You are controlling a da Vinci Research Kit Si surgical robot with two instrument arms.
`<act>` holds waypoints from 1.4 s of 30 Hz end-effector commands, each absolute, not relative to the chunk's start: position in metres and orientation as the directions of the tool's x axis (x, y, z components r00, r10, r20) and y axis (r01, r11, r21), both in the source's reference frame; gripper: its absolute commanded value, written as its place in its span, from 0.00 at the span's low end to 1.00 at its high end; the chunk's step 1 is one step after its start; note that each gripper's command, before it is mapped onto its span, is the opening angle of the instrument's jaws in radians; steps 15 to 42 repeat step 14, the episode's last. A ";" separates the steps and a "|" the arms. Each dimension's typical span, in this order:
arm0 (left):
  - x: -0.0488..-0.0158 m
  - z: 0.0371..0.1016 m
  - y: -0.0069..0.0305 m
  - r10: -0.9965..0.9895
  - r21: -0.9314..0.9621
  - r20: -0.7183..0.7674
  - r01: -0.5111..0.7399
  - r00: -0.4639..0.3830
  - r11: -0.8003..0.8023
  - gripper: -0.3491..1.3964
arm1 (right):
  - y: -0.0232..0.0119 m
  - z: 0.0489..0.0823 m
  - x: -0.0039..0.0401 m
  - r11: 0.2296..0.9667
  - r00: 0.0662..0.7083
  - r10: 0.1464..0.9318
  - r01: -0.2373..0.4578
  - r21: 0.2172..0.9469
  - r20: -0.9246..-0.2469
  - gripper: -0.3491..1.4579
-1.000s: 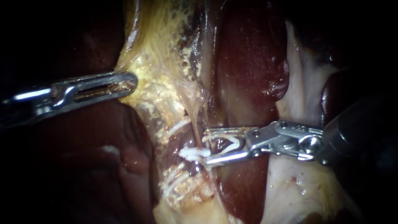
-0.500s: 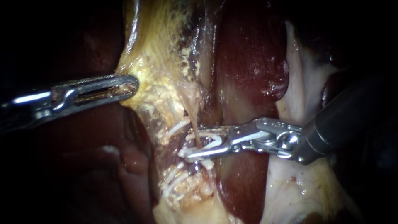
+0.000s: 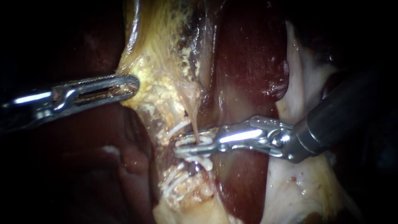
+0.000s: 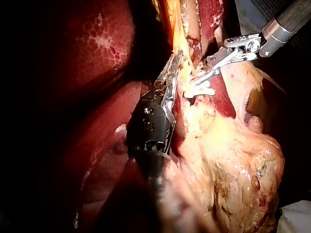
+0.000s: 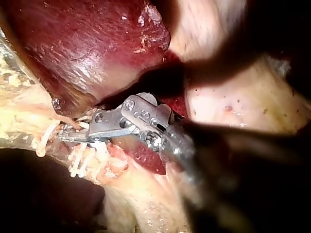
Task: Clipping third clip right tube
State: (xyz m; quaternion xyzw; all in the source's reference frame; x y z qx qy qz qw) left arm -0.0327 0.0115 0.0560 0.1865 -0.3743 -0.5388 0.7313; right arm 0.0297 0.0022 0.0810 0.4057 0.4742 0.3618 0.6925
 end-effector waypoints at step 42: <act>-0.0327 0.0561 0.0116 -0.928 0.676 0.346 0.649 0.139 0.349 0.00 | 0.0016 0.0817 0.0298 0.400 0.306 0.888 -0.143 0.905 -0.344 0.00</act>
